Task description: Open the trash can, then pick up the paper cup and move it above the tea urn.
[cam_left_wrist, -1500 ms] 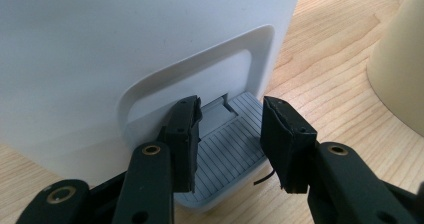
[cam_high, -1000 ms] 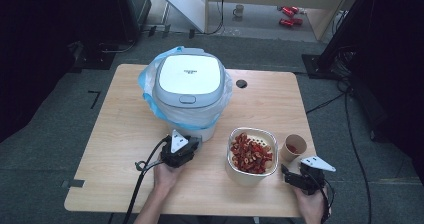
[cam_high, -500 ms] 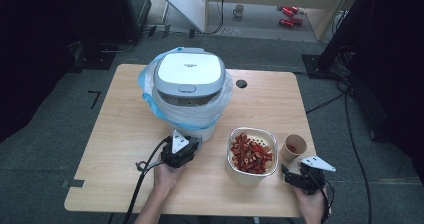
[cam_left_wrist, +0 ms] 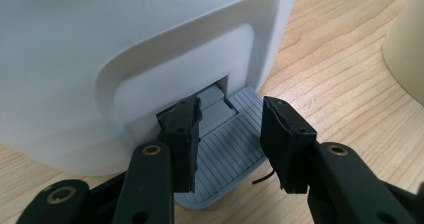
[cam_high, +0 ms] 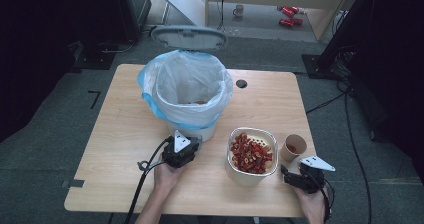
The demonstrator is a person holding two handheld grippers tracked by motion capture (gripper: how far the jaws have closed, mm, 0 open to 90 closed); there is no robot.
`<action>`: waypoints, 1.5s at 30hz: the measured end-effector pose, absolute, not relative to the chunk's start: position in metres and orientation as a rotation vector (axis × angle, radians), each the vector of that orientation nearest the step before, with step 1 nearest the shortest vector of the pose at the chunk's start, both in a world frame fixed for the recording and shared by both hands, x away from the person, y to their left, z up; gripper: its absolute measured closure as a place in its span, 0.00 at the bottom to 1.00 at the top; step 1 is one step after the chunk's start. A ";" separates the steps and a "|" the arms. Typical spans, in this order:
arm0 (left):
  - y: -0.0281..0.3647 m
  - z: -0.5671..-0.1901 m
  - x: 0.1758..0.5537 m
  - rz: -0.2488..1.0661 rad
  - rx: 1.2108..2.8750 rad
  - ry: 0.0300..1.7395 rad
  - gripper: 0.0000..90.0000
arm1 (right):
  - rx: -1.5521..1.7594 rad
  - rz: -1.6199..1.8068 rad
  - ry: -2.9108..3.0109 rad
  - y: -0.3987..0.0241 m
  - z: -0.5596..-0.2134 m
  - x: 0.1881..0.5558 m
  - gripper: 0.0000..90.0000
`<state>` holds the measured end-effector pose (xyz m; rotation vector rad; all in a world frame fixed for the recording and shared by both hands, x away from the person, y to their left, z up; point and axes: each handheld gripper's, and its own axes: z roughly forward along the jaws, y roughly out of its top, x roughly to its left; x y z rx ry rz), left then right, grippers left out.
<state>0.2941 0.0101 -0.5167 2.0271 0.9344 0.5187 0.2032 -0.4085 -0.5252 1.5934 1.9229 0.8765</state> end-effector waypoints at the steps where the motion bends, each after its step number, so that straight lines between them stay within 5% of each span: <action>1: 0.010 -0.517 0.294 0.519 2.027 0.936 0.66 | 1.593 0.877 1.923 -0.409 -0.525 0.203 0.20; 5: 0.010 -0.517 0.294 0.523 2.026 0.934 0.66 | 1.600 0.875 1.921 -0.409 -0.524 0.201 0.27; 21: 0.010 -0.517 0.294 0.524 2.025 0.935 0.66 | 1.585 1.025 1.789 -0.410 -0.516 0.177 0.20; 45: 0.010 -0.517 0.294 0.522 2.025 0.935 0.66 | 1.629 1.078 1.697 -0.409 -0.516 0.216 0.20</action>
